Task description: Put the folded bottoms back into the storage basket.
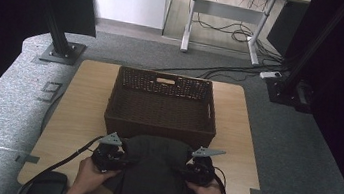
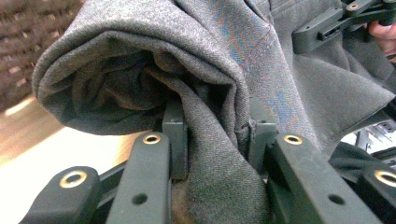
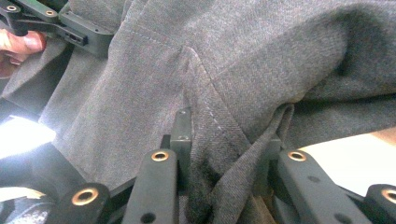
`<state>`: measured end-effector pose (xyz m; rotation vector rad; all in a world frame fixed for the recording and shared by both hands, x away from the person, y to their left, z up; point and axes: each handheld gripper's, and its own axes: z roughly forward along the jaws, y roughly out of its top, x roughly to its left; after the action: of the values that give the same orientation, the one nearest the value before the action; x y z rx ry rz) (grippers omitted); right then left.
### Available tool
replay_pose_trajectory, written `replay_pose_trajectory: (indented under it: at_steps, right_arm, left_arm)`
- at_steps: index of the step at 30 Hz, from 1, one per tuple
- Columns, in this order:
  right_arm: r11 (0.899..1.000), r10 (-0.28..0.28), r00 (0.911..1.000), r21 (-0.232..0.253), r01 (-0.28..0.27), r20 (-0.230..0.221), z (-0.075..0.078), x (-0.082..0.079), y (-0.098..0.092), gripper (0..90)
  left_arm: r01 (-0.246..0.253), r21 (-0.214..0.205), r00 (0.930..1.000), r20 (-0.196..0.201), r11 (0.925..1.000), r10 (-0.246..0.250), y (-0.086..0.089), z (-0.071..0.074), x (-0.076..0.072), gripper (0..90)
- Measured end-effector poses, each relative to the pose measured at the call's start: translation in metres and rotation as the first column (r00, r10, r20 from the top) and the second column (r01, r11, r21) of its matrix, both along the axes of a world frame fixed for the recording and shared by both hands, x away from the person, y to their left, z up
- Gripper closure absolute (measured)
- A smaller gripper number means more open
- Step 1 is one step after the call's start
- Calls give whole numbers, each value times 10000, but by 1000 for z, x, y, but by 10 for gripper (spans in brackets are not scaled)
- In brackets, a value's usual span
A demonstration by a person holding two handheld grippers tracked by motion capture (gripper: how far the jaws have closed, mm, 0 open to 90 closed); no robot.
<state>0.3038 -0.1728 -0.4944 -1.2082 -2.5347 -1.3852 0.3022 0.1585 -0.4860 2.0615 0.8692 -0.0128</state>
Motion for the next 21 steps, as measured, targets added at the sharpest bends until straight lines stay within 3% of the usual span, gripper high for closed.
replay_pose_trajectory:
  at_steps: [12, 21]
  right_arm:
    - [9996, 78, 9972, 250, -97, 744, 33, 0, -3, 691]
    - [9995, 133, 9916, 279, -170, 1285, 61, 6, -4, 691]
  left_arm:
    - [139, -249, 9976, 688, 9996, -122, 1, 35, 1, 683]
    - [162, -229, 9920, 1258, 9996, -132, 3, 64, 7, 683]
